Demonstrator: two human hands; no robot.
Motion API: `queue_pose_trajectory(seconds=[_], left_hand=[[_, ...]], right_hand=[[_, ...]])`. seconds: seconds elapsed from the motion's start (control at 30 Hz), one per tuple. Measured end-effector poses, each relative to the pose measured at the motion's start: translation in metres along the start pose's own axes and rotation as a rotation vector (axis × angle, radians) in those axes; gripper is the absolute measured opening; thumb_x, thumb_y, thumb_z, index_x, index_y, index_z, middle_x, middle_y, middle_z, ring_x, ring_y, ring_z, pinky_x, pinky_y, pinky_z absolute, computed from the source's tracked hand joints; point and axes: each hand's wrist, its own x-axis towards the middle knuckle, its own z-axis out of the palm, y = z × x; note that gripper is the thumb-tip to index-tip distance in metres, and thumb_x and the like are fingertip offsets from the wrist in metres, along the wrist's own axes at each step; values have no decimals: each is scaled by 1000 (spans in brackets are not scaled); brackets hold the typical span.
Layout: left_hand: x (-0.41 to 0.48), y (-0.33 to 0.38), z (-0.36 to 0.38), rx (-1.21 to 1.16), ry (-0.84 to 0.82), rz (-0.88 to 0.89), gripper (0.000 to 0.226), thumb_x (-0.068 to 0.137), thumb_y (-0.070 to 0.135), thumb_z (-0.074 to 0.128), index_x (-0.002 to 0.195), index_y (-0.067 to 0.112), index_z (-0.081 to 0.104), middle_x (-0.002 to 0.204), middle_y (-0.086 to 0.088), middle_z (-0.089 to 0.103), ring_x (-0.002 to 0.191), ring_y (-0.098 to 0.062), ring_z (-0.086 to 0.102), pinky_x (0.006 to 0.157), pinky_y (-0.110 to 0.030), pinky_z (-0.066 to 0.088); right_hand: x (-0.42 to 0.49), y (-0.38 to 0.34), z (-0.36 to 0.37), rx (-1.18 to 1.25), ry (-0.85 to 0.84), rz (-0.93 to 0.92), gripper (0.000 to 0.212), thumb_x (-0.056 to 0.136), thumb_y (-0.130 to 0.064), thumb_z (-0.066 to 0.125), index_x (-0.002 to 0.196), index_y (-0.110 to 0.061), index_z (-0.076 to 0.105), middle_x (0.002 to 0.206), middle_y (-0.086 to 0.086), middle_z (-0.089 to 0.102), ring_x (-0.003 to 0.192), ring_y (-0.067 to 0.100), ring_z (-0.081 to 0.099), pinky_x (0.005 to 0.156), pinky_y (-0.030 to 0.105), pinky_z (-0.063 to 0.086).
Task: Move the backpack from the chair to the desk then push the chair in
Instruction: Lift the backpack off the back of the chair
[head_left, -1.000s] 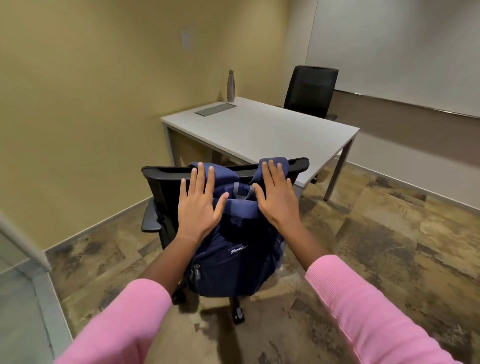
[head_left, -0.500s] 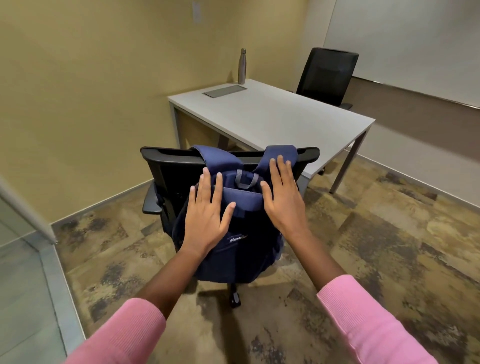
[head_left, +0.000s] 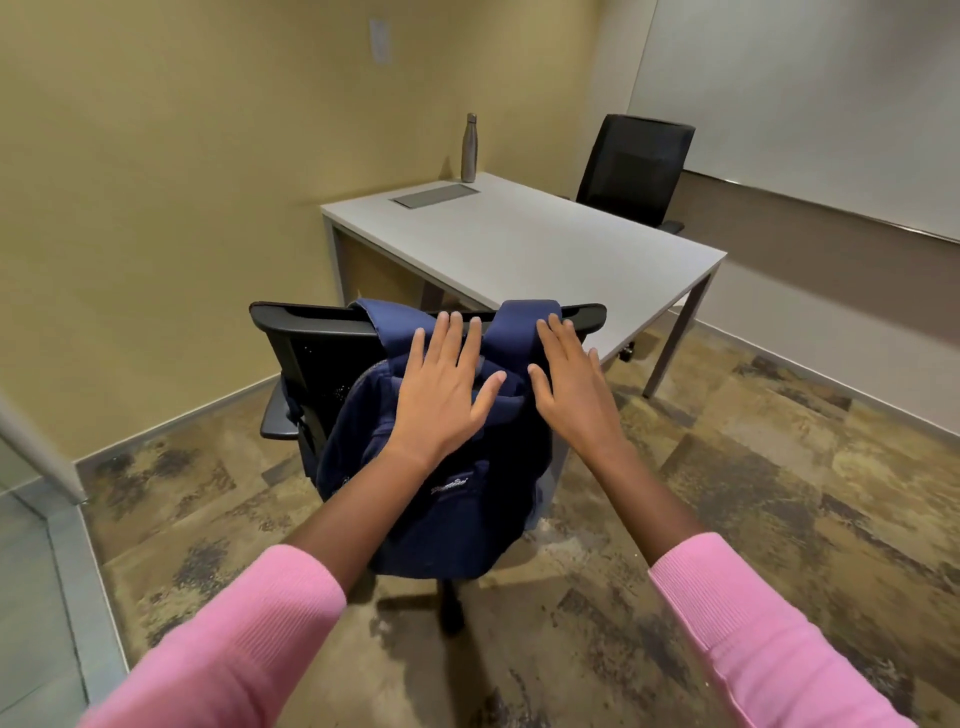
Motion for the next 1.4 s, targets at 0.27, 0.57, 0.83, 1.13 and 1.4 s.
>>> queue_pose_trajectory(seconds=[0.27,0.57,0.83,1.13,1.4], left_hand=[[18,10,11,40,-83,-17,66,95,42,31,142,2,8,153,-16,18,143,-26,8,116,-43,1],[40,25,20,43,-81,-32,73,93,46,33,142,0,4,153,-22,13,142,-32,7,115,-47,9],[76,40,27,37,-76,-149,79,88,54,37,141,0,14,152,-19,18,142,-30,6,116,-45,10],[92,46,32,4,-26,-285,63,80,60,47,115,8,49,109,-11,61,102,-27,56,76,-37,46],[90,47,37,46,38,-304,57,78,60,48,108,11,53,96,-9,64,88,-27,60,61,-29,35]], right_hand=[[23,7,-19,-9,-214,21,60,85,-8,40,141,-13,20,154,6,19,140,21,20,115,52,2],[45,24,-20,124,-224,-8,48,88,-10,32,136,-16,34,148,5,34,135,20,29,117,51,8],[93,42,-20,181,-406,-94,42,92,-9,28,131,-14,43,143,8,43,128,22,39,108,32,27],[150,57,-4,89,-717,-214,38,99,-21,22,131,-20,42,143,8,42,126,24,42,105,33,28],[180,61,8,267,-1042,-31,58,92,-56,17,113,-19,56,103,1,54,83,6,51,77,25,34]])
